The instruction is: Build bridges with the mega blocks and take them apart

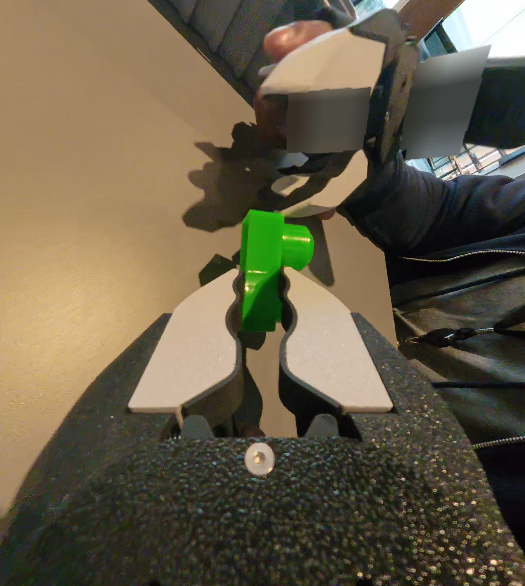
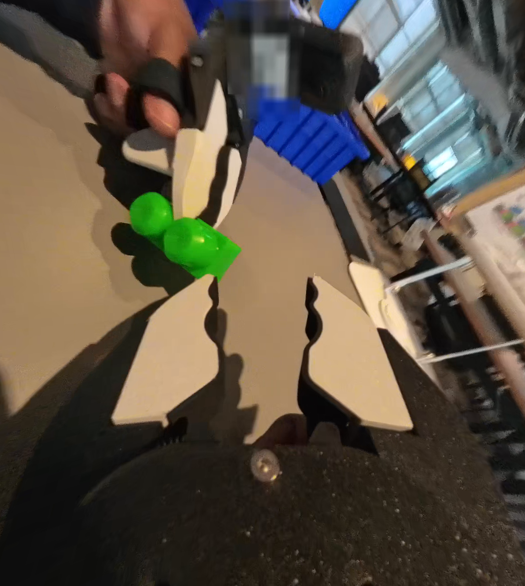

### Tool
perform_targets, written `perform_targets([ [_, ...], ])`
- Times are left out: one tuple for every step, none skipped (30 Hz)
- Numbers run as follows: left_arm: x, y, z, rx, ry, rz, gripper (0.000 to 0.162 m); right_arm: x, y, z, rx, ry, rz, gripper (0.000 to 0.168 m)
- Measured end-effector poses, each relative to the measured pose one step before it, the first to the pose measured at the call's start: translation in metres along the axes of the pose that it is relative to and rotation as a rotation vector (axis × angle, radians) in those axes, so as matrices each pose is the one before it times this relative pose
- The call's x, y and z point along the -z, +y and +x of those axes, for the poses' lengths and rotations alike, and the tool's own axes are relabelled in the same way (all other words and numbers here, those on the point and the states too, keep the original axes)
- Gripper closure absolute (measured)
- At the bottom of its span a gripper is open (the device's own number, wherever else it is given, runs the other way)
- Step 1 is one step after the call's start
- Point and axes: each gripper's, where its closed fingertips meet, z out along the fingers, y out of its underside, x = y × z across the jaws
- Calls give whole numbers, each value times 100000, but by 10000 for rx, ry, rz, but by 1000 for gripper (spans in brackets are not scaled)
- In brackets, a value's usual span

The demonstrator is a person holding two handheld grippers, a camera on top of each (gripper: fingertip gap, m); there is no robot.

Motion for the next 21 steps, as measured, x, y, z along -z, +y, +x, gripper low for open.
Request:
perform_targets([
  [-7,95,129,-15,78,-55,142,218,-394,-2,602,155,99,114],
  [-53,133,246,-54,136,-68,142,137,-374,-129,570,35,26,113],
  [-55,106,271,-48,143,-58,142,68,-303,-373,584,-102,-40,113],
  [-44,92,182,-34,101,-49,142,-21,-192,-505,572,-161,-118,113],
  [-30,78,72,-26,27,-46,142,-63,-108,-607,510,-223,-155,113],
  [-4,-14,111,-22,64,10,142,-72,-84,-642,445,-248,-155,113],
  [10,45,85,0,59,-19,142,-80,-118,-573,408,-214,-126,113],
  [7,34,17,-3,7,-22,142,-91,-96,-563,380,-229,-135,114],
  [10,12,29,-26,3,-10,142,-121,3,-490,338,-215,-180,115],
  [-35,147,110,-68,33,-93,143,-153,33,-301,342,-99,-192,114],
  [-91,213,114,-91,-1,-152,143,-173,-98,-155,364,13,-118,114],
  [-122,172,81,-83,-30,-134,143,-179,-246,-118,352,50,-50,114],
  [-170,123,140,-53,31,-109,142,-211,-265,-31,345,108,-63,114],
  [-182,118,156,-23,66,-101,142,-178,-317,-117,329,45,-18,114],
  [-129,84,146,-40,55,-77,142,-170,-328,-149,268,-2,4,116],
  [-98,88,146,-53,49,-74,142,-150,-242,-154,228,-16,-16,118],
  [-88,93,120,-85,26,-79,142,-150,-86,-135,178,-13,-68,122],
  [-88,94,-11,-58,-63,-87,142,-79,-9,-35,102,24,-80,127],
  [-46,-2,-13,-81,-58,-26,142,-2,21,-50,-24,-51,-40,128],
  [44,-196,-45,-51,-58,124,142,37,118,45,-141,-24,-66,129],
  [122,-317,-99,-2,-63,199,142,19,177,97,-225,-5,-83,129],
])
